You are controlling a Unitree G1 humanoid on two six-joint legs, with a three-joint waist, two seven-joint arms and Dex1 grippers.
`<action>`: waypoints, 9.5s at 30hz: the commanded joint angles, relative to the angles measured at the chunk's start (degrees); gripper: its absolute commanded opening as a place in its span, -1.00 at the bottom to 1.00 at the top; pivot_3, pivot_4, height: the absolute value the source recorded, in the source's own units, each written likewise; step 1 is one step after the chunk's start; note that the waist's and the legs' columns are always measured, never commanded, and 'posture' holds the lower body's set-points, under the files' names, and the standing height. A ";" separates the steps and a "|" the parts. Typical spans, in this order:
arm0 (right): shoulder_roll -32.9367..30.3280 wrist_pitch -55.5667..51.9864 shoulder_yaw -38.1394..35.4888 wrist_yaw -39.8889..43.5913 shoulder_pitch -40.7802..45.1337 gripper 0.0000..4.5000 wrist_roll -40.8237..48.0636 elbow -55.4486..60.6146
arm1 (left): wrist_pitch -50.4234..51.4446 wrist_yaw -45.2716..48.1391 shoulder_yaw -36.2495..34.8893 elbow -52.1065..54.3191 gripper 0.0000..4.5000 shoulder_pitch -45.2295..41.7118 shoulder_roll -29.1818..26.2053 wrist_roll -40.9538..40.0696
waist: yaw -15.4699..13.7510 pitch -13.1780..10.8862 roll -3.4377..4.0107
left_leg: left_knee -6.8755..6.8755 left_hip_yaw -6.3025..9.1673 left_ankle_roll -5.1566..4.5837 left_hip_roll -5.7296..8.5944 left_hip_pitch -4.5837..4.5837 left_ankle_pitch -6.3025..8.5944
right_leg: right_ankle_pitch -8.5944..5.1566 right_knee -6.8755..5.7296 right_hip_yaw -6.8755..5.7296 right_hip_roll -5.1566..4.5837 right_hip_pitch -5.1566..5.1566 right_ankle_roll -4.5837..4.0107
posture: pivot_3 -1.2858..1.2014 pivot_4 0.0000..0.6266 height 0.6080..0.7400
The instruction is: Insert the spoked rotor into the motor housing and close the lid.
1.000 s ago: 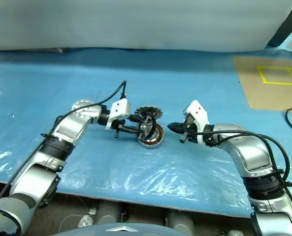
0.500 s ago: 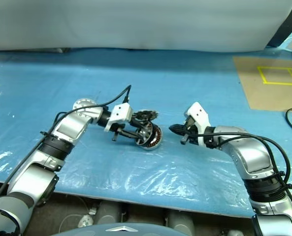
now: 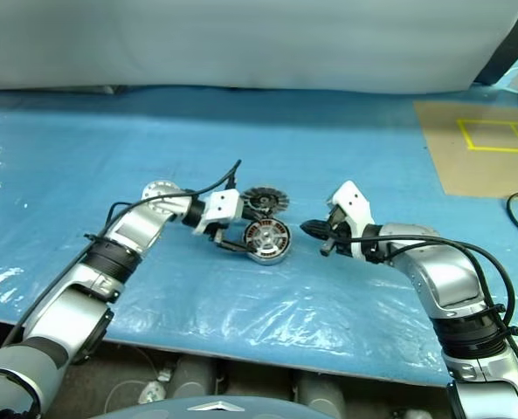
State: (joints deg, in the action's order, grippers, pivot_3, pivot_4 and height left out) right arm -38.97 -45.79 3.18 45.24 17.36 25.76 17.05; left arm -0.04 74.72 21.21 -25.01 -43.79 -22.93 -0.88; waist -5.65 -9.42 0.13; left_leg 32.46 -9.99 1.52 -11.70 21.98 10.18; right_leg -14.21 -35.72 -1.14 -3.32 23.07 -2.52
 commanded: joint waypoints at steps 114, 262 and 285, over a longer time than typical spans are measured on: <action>9.89 21.51 18.99 8.50 11.76 0.58 -17.61 -19.47 | 22.13 -15.23 -20.35 29.79 -1.00 24.29 -3.82 -23.02 | 0.41 -0.10 -0.03 | -0.05 -0.05 -0.08 0.01 0.08 -0.04 | -0.06 0.07 -0.10 -0.07 0.06 -0.12 | 0.03 -0.52 1.00; 31.71 -24.13 -17.55 -12.74 7.01 -0.37 21.23 -26.77 | 13.38 -19.31 -12.32 20.57 -1.00 21.90 2.09 -13.26 | 0.44 0.13 0.17 | -1.30 -0.14 -0.02 0.16 -0.75 -0.04 | -0.13 1.02 0.17 -0.11 -0.45 -0.04 | 0.03 -0.52 1.00; 34.75 -28.04 -26.65 -16.54 12.69 -0.40 31.19 -26.77 | 38.11 -26.54 -33.12 29.77 -1.00 25.13 -0.39 -41.49 | 0.42 0.03 0.11 | -0.96 -0.12 0.16 0.02 -0.03 0.03 | 0.00 0.79 -0.11 0.04 0.09 0.12 | 0.03 -0.52 1.00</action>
State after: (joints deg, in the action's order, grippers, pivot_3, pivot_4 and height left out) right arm -5.14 -73.51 -20.84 27.98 26.75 51.19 -12.50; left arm 37.06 49.67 -9.44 5.88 -18.28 -23.88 -40.30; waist -5.23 -9.39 0.24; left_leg 31.50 -10.11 1.68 -11.67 21.97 10.22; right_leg -14.21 -34.93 -1.24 -3.28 23.18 -2.40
